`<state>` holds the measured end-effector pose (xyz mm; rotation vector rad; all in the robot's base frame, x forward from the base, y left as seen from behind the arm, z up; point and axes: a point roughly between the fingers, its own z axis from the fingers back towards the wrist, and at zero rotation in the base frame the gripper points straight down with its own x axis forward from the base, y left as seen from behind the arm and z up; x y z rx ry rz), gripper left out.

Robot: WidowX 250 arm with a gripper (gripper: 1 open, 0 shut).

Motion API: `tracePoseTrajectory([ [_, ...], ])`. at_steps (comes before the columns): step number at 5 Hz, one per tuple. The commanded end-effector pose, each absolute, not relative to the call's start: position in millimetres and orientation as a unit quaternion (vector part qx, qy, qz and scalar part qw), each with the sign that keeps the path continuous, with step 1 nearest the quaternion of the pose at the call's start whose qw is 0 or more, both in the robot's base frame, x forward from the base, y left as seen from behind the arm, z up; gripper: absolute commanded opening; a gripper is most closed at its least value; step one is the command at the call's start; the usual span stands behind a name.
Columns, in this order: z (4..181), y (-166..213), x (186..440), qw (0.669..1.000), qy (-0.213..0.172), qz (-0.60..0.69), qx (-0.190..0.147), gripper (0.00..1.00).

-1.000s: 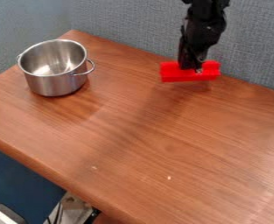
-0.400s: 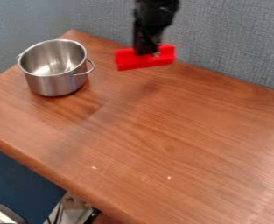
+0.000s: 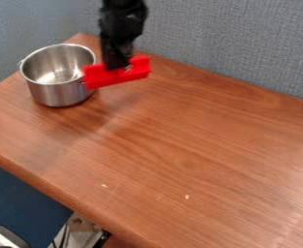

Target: Move the red object from the metal pot to the table

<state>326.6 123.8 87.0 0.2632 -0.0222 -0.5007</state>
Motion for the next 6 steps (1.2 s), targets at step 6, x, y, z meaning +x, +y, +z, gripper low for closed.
tracePoseTrajectory([
  [6,43.6,147,286,0.963,-0.029,-0.243,0.11,0.0],
])
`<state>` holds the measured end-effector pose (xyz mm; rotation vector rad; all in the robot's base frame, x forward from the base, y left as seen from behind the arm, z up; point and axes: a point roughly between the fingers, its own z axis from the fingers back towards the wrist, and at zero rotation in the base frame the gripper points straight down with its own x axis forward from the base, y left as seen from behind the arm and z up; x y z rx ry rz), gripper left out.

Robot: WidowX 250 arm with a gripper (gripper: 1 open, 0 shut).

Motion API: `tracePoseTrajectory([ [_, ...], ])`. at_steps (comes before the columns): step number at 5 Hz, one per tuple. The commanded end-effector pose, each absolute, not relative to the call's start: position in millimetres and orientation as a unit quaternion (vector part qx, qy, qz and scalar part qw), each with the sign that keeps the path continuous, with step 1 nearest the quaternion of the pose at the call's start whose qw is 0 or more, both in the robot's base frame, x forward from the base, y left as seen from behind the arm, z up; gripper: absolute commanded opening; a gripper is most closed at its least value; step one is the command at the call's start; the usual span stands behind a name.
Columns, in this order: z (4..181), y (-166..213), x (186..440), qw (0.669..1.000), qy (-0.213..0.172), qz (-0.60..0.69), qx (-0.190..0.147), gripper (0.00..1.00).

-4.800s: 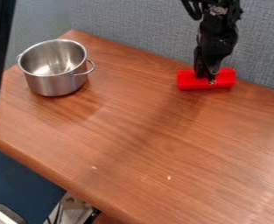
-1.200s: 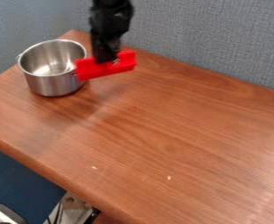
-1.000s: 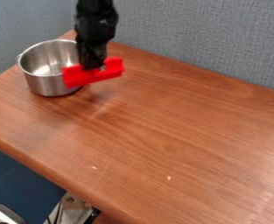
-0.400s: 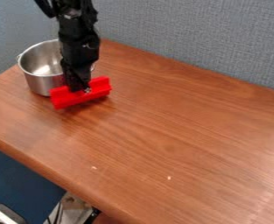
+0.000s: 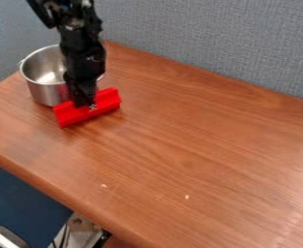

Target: Move the red object from the metal pot to the table

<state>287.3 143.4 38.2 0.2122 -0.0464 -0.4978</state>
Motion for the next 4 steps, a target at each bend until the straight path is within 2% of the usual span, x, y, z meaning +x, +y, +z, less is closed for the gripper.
tracePoseTrajectory([
  [1,41.5,148.4,283.4,0.963,-0.029,-0.247,0.107,0.0],
  [4,33.4,151.6,277.3,0.961,-0.029,-0.257,0.097,0.0],
])
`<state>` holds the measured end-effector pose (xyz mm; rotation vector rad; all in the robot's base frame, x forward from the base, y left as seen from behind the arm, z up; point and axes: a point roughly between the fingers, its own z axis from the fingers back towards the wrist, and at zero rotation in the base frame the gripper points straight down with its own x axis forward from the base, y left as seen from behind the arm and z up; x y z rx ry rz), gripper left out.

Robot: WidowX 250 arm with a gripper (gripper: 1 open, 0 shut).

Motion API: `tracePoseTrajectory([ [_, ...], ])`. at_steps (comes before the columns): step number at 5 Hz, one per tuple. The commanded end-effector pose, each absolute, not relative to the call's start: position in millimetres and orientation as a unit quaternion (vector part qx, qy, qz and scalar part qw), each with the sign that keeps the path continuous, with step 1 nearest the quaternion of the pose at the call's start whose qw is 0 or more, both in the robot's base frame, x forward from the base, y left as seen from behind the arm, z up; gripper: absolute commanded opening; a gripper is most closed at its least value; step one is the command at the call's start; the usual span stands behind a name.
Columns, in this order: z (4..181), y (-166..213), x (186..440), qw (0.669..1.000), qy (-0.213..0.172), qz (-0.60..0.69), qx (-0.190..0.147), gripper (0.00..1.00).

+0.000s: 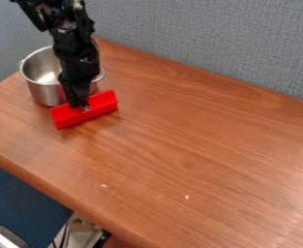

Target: Move the red object from the metal pot to the table

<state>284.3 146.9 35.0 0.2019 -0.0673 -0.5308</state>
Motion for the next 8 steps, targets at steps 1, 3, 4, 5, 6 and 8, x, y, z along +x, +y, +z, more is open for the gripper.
tracePoseTrajectory([
  [1,32.0,152,275,0.961,-0.029,-0.259,0.093,0.0],
  [3,28.1,152,269,0.96,-0.029,-0.265,0.084,0.0],
  [4,25.4,152,266,0.96,-0.029,-0.267,0.078,0.0],
  [5,22.4,152,263,0.96,-0.029,-0.267,0.072,0.0],
  [6,19.2,151,261,0.96,-0.029,-0.27,0.067,0.0],
  [8,12.4,149,257,0.96,-0.028,-0.273,0.059,0.0],
])
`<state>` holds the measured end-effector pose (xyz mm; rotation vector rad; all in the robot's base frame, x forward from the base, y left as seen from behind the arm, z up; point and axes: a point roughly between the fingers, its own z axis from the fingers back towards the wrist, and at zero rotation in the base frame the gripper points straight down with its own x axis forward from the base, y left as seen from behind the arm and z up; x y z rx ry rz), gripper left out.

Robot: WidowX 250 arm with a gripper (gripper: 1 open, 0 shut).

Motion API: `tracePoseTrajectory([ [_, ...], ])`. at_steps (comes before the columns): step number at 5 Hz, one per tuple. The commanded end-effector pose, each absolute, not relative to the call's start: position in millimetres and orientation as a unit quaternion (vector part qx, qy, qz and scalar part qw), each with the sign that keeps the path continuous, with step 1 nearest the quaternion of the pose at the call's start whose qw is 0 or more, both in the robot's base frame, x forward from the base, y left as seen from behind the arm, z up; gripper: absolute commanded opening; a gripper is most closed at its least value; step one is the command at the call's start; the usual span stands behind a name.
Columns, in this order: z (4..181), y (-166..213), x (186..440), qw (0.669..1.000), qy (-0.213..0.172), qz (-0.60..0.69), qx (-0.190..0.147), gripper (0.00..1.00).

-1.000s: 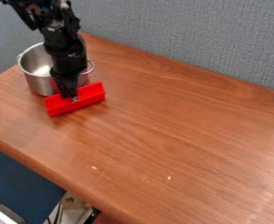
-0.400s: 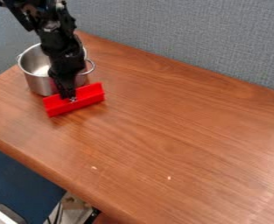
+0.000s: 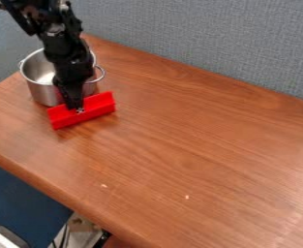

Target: Move the red object from the metal pot to the table

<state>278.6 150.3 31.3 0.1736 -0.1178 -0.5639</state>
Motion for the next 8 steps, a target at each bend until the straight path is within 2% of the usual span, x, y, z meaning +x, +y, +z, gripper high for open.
tracePoseTrajectory([
  [1,8.8,148,256,0.959,-0.028,-0.276,0.057,0.0],
  [3,4.1,145,253,0.958,-0.027,-0.28,0.052,0.0],
  [5,24.2,125,258,0.951,-0.05,-0.3,0.061,0.0],
  [8,40.7,106,264,0.944,-0.068,-0.318,0.064,0.0],
])
